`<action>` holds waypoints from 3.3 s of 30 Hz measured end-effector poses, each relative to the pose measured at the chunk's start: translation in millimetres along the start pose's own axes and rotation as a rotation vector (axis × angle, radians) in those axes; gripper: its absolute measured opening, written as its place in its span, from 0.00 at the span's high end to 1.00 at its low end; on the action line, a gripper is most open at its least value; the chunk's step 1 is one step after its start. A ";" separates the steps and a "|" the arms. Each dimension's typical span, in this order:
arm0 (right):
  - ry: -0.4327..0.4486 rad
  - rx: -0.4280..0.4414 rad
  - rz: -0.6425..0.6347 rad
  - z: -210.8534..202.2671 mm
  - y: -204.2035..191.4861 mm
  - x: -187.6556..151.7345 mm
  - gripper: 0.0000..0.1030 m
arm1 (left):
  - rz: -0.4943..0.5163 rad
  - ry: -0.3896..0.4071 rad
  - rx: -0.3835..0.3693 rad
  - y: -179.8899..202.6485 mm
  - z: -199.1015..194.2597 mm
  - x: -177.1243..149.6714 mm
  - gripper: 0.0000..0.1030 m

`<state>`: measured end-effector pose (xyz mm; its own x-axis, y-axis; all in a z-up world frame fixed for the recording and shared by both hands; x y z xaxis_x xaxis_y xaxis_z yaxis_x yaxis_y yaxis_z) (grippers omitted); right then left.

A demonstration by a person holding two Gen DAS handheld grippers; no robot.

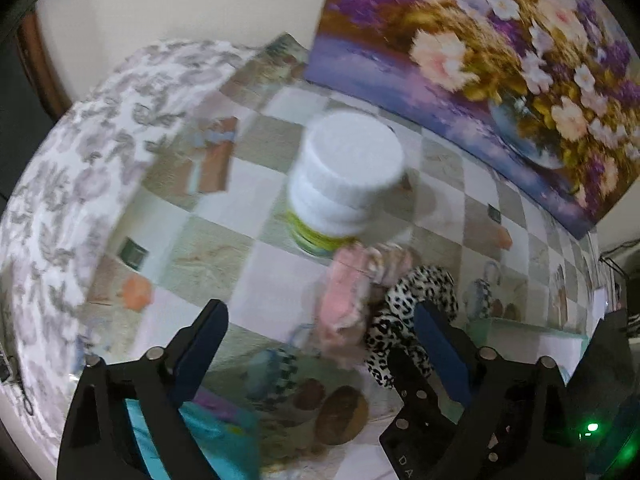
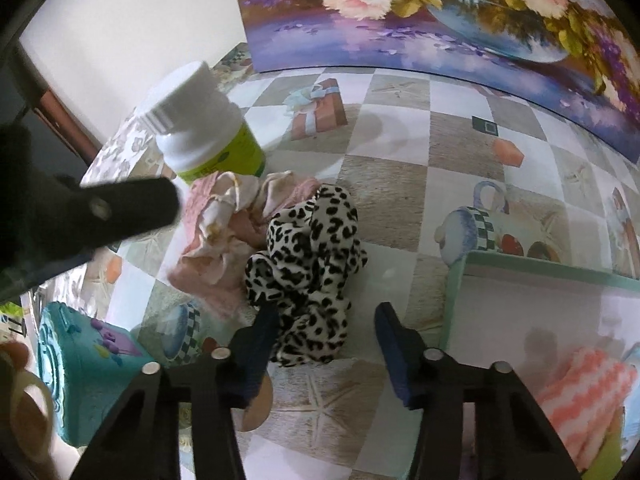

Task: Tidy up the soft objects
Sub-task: 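Grasp the leopard scrunchie with the right tool while the left tool grasps the pink cloth, then lift and carry the pink cloth and leopard scrunchie over the tray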

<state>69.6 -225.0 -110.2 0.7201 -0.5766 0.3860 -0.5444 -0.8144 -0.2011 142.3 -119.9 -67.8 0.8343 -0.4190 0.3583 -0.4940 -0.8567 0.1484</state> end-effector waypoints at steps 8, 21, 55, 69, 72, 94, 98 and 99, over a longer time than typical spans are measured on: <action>0.002 0.023 0.026 -1.8 8.4 1.0 0.67 | 0.008 -0.025 -0.003 10.4 22.4 -6.1 0.46; 0.007 0.015 0.033 -6.9 9.5 -1.1 0.71 | -0.003 -0.012 -0.063 16.3 24.0 -9.6 0.89; 0.126 0.123 0.078 -149.7 5.9 -43.5 0.93 | 0.056 0.119 -0.046 31.5 -117.1 -86.1 0.90; -0.026 0.068 0.075 -97.4 12.6 -60.5 0.82 | 0.003 -0.010 -0.059 24.8 -88.1 -96.1 0.90; -0.043 0.058 0.074 -92.0 13.0 -62.2 0.72 | 0.006 -0.017 -0.061 25.9 -86.3 -96.5 0.90; -0.096 0.004 0.024 -69.1 9.8 -70.3 0.84 | -0.001 -0.067 -0.049 22.9 -71.3 -98.4 0.90; -0.096 0.003 0.023 -68.6 10.7 -70.1 0.86 | -0.001 -0.068 -0.049 22.7 -70.7 -98.7 0.90; -0.095 0.004 0.023 -68.9 10.5 -69.9 0.86 | -0.001 -0.068 -0.050 22.7 -70.7 -98.8 0.90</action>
<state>-16.1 -188.8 -77.2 0.7452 -0.5984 0.2941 -0.5596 -0.8011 -0.2121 31.4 -76.7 -34.6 0.8486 -0.4392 0.2948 -0.5034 -0.8418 0.1948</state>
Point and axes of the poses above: each gripper's, at about its wrist camera, not at the fingertips, and z roughly the way its jaws point, y to its right, x to its top, the point moved 6 cm from there along z, roughly the way its jaws point, and after that the axes turned 7 degrees about z, right-handed, at the moved point
